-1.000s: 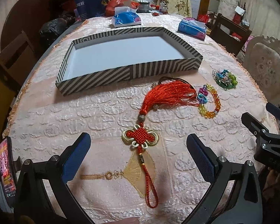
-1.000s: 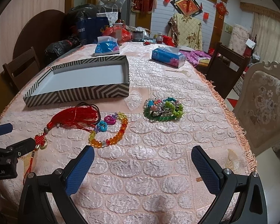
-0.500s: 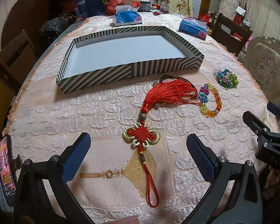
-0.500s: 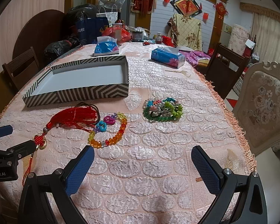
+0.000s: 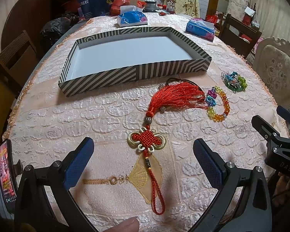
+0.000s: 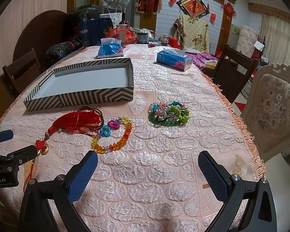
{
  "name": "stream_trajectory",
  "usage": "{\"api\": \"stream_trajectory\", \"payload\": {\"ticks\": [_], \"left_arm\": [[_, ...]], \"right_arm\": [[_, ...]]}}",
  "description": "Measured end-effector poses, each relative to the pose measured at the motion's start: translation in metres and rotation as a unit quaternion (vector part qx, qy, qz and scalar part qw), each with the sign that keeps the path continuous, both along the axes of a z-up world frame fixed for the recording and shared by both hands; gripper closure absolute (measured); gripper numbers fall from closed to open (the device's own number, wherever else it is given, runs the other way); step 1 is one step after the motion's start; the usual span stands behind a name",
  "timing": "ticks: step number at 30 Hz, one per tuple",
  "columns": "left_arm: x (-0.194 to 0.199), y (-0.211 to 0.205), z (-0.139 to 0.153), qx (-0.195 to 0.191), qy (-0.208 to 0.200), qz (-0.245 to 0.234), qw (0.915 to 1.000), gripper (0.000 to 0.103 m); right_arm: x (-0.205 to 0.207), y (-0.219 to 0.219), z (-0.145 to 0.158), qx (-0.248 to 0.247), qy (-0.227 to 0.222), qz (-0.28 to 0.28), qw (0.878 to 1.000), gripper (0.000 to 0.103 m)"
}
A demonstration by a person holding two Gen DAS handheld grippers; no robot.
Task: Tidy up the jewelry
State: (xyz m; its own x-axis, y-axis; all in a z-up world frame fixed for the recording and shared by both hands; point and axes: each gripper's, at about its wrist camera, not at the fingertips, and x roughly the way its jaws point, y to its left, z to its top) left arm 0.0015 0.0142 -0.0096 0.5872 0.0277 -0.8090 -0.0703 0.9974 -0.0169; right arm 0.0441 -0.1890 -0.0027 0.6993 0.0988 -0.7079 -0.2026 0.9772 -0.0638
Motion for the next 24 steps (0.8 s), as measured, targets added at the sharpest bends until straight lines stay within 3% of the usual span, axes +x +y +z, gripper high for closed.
{"api": "stream_trajectory", "payload": {"ticks": [24], "left_arm": [[0.0008, 0.0001, 0.0000, -0.001, 0.003, 0.000, 1.0000, 0.000]], "right_arm": [[0.0002, -0.0005, 0.0002, 0.000, -0.001, 0.000, 1.000, 0.000]]}}
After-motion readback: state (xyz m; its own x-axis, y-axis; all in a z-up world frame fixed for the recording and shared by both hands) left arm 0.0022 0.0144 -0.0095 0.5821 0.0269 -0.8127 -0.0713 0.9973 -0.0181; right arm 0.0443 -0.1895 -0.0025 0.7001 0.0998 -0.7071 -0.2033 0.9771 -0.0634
